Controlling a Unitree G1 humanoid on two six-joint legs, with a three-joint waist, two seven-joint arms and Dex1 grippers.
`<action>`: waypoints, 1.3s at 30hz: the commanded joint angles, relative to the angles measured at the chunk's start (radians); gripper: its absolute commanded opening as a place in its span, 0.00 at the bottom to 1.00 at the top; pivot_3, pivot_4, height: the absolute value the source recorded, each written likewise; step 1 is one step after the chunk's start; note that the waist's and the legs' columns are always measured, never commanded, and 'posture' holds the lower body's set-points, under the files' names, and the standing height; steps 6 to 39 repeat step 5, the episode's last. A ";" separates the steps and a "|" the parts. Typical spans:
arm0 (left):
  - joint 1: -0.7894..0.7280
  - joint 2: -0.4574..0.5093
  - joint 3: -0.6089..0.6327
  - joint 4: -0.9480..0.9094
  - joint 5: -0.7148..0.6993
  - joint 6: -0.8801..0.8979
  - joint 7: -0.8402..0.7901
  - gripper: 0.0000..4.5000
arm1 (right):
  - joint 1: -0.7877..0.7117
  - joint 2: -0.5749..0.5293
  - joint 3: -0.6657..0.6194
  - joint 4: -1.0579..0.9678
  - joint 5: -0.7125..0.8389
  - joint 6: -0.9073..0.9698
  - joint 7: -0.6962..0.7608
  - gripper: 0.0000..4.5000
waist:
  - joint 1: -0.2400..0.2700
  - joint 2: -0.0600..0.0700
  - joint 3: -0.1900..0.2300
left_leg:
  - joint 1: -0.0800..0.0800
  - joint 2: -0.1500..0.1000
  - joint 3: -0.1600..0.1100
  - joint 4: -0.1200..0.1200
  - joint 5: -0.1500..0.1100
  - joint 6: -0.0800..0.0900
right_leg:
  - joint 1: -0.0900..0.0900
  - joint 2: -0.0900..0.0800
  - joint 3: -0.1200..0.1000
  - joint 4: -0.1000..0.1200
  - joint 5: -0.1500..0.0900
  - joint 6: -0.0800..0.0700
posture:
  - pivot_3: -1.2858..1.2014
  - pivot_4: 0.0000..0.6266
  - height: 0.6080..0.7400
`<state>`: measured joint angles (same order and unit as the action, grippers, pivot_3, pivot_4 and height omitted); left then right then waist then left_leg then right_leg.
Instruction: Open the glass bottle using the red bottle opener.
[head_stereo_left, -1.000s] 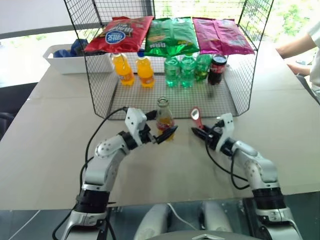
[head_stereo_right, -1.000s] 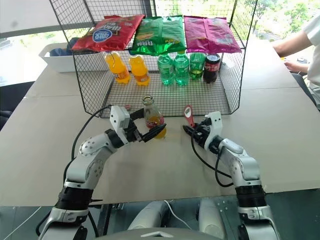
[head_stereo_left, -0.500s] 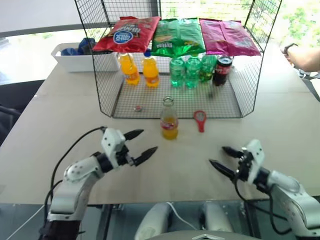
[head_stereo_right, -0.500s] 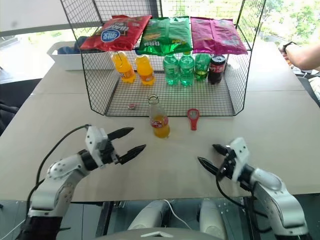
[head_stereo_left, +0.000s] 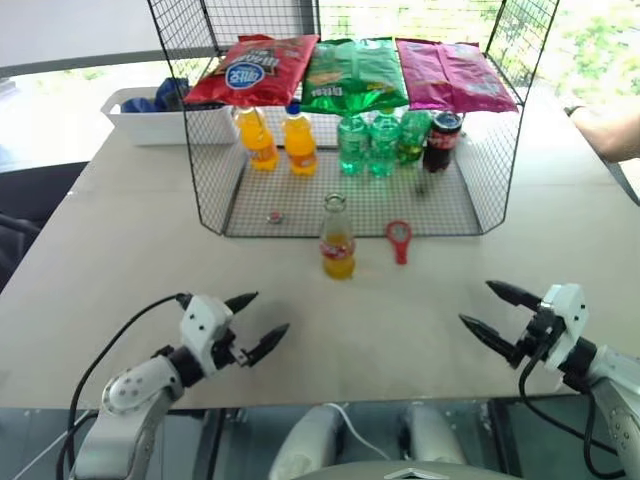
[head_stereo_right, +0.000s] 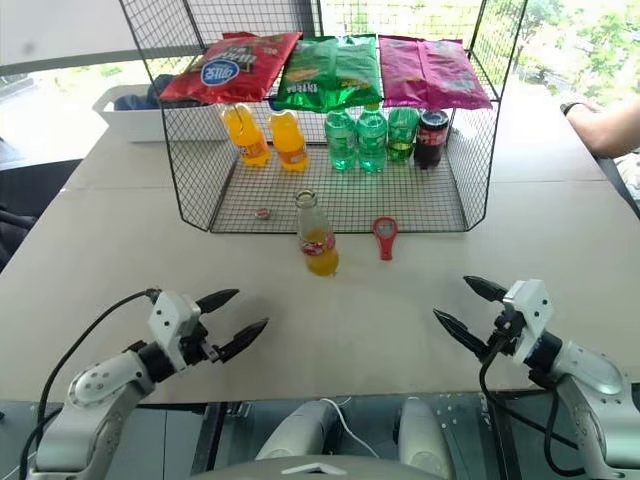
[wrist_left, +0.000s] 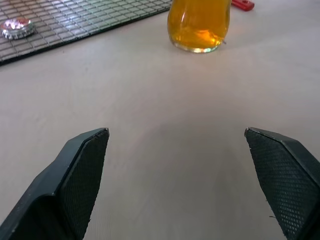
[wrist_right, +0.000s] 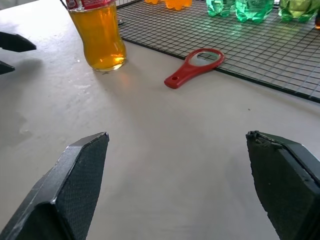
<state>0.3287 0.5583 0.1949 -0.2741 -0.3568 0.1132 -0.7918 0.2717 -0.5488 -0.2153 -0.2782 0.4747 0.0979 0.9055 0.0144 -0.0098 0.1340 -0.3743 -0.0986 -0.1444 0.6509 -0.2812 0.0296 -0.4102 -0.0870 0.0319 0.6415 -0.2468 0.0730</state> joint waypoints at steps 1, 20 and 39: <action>0.017 0.002 0.039 -0.047 0.000 -0.033 0.018 1.00 | 0.000 -0.015 -0.036 0.023 -0.004 -0.055 0.020 0.99 | 0.000 0.000 0.000 | 0.000 0.000 0.000 0.000 0.000 0.000 | 0.000 0.000 0.000 0.000 0.000 0.000 | 0.52 0.24 1.00; 0.042 0.004 0.054 -0.064 0.005 -0.039 0.032 1.00 | -0.010 -0.026 -0.024 0.050 -0.012 -0.078 0.033 0.99 | 0.000 0.000 0.000 | 0.000 0.000 0.000 0.000 0.000 0.000 | 0.000 0.000 0.000 0.000 0.000 0.000 | 0.52 0.24 1.00; 0.042 0.004 0.054 -0.064 0.005 -0.039 0.032 1.00 | -0.010 -0.026 -0.024 0.050 -0.012 -0.078 0.033 0.99 | 0.000 0.000 0.000 | 0.000 0.000 0.000 0.000 0.000 0.000 | 0.000 0.000 0.000 0.000 0.000 0.000 | 0.52 0.24 1.00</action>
